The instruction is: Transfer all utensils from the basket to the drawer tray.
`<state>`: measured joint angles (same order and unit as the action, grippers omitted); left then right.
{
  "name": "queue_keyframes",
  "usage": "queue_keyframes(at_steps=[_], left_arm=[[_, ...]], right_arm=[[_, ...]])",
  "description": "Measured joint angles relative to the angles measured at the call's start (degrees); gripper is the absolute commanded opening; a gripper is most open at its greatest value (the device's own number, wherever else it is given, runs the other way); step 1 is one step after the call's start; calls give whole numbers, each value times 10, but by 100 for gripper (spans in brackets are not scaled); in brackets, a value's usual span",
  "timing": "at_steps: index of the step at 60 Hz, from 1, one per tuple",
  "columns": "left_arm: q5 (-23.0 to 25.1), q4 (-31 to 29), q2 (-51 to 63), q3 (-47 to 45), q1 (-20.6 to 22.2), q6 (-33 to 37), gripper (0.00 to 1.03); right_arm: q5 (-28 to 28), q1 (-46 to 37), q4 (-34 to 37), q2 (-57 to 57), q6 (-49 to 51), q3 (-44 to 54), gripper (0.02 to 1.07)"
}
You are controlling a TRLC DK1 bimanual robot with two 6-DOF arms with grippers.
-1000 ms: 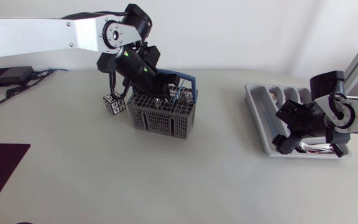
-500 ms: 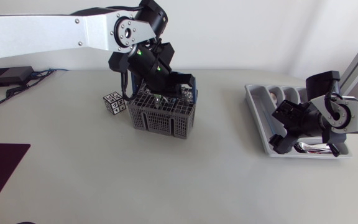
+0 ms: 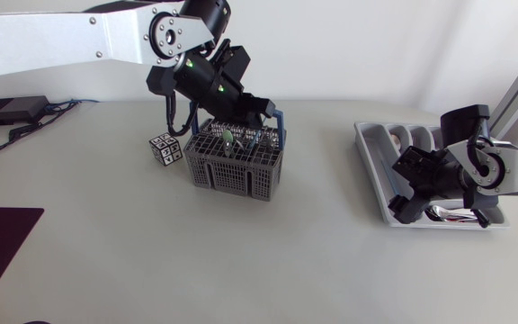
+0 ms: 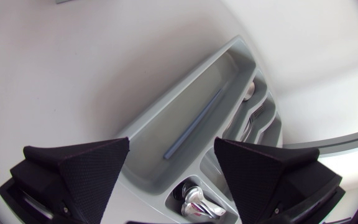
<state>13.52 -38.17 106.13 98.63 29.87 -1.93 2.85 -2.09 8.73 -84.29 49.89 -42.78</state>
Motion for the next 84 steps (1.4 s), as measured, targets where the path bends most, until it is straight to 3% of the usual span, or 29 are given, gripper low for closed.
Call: queue_keyframes(at_steps=[8,20,23,36,48,54,57,63,67,70,76,84], left_arm=[[-33,-12,-1,0,10,-10,46],[-34,-14,-19,0,10,-13,55],[-51,-13,-24,0,11,-13,63],[-214,16,-28,-21,52,21,63],[-233,59,-28,-49,59,34,62],[-250,58,-28,-50,59,28,50],[-259,54,-28,-50,59,14,50],[-261,30,-28,-47,59,0,51],[-261,23,-28,-47,59,-20,62],[-257,20,-28,-46,59,-52,62],[-160,-1,-28,-45,53,-155,62],[-77,-10,-27,-45,41,-263,67]], right_arm=[[2,7,-2,0,0,7,100],[3,14,-2,0,0,17,100],[5,18,-2,0,0,18,100],[9,27,-4,0,0,24,100],[14,29,-6,0,0,27,100],[15,29,-9,0,0,28,100],[15,29,-9,0,0,28,100],[15,33,-11,0,0,32,100],[15,35,-11,0,0,35,100],[15,35,-11,0,0,36,100],[15,35,-12,0,0,36,100],[15,35,-12,0,0,36,100]])
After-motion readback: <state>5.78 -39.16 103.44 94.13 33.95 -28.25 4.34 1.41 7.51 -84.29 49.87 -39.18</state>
